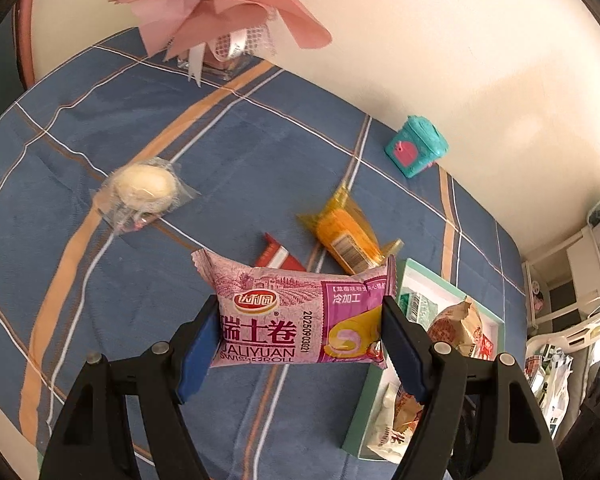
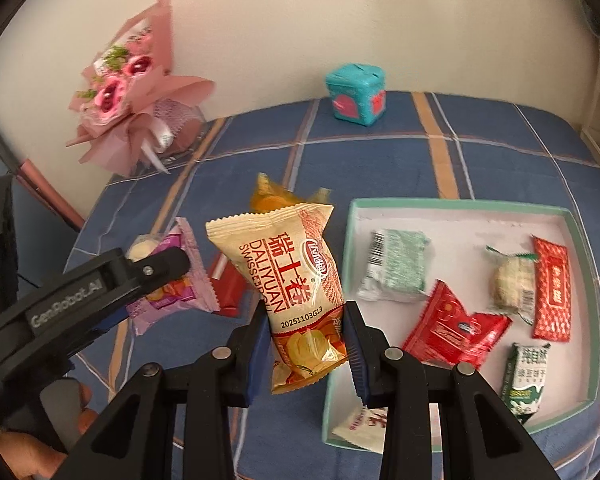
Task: Organize snacks
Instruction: 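Carry the pink pack with the left tool while the right tool carries the yellow pack into the tray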
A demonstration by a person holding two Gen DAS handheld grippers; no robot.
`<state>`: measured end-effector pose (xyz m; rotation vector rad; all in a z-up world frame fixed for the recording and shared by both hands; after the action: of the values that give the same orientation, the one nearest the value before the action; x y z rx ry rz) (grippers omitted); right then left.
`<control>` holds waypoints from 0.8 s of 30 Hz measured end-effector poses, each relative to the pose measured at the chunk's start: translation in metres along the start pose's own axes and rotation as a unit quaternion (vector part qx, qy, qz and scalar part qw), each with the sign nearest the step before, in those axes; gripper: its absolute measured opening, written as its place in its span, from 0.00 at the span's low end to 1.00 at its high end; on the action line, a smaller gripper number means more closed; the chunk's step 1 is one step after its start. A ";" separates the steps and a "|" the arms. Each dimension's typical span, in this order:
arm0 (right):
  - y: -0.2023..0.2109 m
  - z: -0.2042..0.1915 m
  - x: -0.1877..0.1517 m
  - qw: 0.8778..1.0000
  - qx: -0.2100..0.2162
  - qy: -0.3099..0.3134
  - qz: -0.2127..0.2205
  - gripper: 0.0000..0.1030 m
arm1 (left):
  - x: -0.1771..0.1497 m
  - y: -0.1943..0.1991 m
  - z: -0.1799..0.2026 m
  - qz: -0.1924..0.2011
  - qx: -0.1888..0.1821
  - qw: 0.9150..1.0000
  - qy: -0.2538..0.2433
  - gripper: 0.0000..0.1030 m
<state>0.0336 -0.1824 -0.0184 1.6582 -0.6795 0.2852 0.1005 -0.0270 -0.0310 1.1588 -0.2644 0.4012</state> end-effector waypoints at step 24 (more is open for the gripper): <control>0.030 0.169 -0.012 0.982 -0.062 -0.178 -0.008 0.37 | -0.060 -0.053 0.108 -0.050 0.013 0.990 -0.131 0.75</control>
<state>-0.0247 -0.3429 -0.0365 1.6085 -0.9322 -0.0692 0.0697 -0.1551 -0.0582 1.2459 -0.4286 0.1644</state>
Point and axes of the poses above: each gripper's, at about its wrist camera, not at the fingertips, and y roughly against the way its jaws point, z to its right, x to its top, the point moved 5 cm from there along -y, roughly the way its jaws point, and after that the axes turned 3 degrees about y, right-handed, at the moved point
